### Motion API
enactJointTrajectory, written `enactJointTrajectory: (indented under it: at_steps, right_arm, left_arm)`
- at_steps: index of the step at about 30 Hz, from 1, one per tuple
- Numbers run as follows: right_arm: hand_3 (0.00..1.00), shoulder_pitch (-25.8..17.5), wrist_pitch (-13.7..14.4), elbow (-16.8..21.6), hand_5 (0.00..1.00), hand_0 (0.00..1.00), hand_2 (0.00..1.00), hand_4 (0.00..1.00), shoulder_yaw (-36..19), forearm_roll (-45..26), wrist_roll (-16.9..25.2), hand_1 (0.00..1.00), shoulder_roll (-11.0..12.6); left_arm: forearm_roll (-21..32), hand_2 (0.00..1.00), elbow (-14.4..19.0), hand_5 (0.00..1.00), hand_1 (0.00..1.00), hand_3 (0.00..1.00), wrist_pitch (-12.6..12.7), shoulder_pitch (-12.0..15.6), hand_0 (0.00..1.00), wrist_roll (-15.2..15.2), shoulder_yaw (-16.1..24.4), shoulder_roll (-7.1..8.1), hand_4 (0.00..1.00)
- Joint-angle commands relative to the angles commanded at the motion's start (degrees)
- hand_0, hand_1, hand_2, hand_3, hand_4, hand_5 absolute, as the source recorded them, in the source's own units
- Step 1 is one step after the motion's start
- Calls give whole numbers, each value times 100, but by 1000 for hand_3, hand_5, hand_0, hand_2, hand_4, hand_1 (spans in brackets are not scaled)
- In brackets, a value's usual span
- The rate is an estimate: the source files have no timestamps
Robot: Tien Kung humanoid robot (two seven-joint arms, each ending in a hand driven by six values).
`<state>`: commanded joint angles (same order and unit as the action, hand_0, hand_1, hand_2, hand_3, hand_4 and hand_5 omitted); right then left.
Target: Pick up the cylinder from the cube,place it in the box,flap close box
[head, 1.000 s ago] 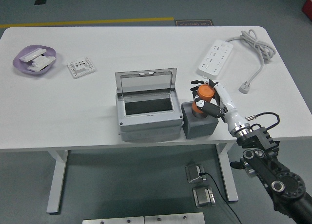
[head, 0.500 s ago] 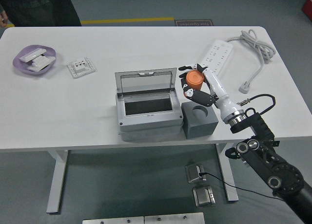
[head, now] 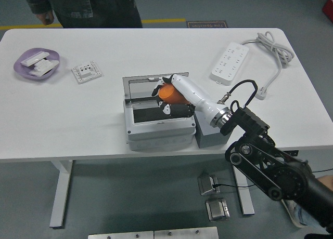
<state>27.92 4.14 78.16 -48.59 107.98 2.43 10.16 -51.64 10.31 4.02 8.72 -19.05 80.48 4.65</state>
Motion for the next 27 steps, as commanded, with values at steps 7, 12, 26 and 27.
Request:
enactJointTrajectory:
  at_steps: [7, 12, 26, 27]
  right_arm:
    - [279, 608, -44, -366, 2, 123, 340, 2, 542, 117, 16, 207, -35]
    - [278, 959, 11, -633, 2, 131, 343, 2, 934, 83, 145, 208, -53]
    - [289, 1567, 119, -1389, 2, 155, 360, 2, 1744, 380, 813, 213, -126]
    - [612, 1583, 141, -1436, 2, 338, 515, 272, 1789, 377, 849, 351, -134]
  left_arm:
    - [-29, 777, 0, 477, 811, 838, -2, -36, 822, 3, 7, 16, 725]
    - [-60, 777, 0, 477, 811, 838, -2, -55, 822, 1, 19, 31, 725]
    - [-136, 777, 0, 477, 811, 838, -19, -111, 822, 16, 32, 57, 725]
    - [-141, 777, 0, 477, 811, 838, -20, -116, 822, 19, 34, 59, 725]
